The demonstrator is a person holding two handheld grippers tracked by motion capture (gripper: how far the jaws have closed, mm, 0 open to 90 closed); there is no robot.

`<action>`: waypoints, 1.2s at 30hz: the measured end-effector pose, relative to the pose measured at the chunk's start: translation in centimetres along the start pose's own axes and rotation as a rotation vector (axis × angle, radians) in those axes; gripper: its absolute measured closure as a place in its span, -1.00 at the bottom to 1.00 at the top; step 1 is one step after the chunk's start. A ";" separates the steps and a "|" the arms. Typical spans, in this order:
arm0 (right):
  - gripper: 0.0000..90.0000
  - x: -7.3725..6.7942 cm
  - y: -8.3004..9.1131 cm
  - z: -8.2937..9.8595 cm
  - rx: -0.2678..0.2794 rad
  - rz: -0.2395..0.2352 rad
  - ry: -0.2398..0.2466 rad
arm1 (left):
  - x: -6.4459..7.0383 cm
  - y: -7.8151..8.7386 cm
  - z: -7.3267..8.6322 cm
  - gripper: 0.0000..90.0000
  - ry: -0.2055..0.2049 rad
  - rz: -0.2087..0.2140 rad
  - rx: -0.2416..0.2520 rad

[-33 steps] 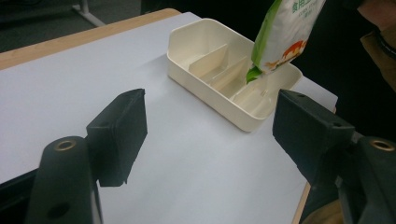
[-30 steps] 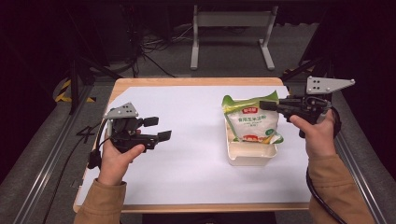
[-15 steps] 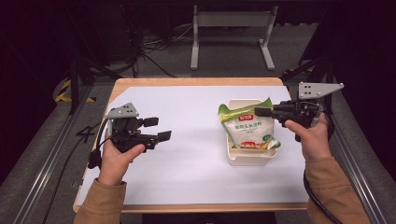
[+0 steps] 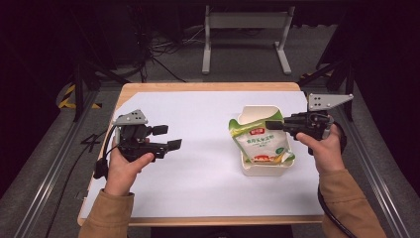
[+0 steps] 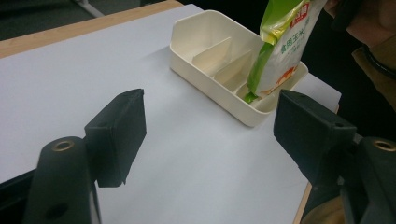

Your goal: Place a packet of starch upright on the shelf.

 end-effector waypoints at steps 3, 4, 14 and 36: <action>0.97 0.1 0.0 0.3 -0.002 0.000 -0.006 | -0.1 -0.1 0.1 -0.43 -0.005 0.000 -0.006; 0.97 0.1 0.0 0.4 -0.004 0.000 -0.009 | -0.1 -0.1 0.1 -0.43 -0.004 -0.004 -0.006; 0.96 0.5 -0.2 1.7 -0.022 0.003 -0.032 | -0.4 -0.3 0.3 -0.45 -0.007 -0.016 -0.011; 0.68 1.5 1.5 4.0 -0.054 0.088 -0.060 | -1.1 -0.7 0.9 -0.46 -0.023 -0.046 -0.036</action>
Point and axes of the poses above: each handheld gripper's, and its own axes: y roughly backward along the jaws, z roughly out of its underside, x roughly to its right, the point moved 8 cm from there along -y, roughly forward along the jaws, and after that the axes turned 3 degrees about x, right-handed, at the moved point
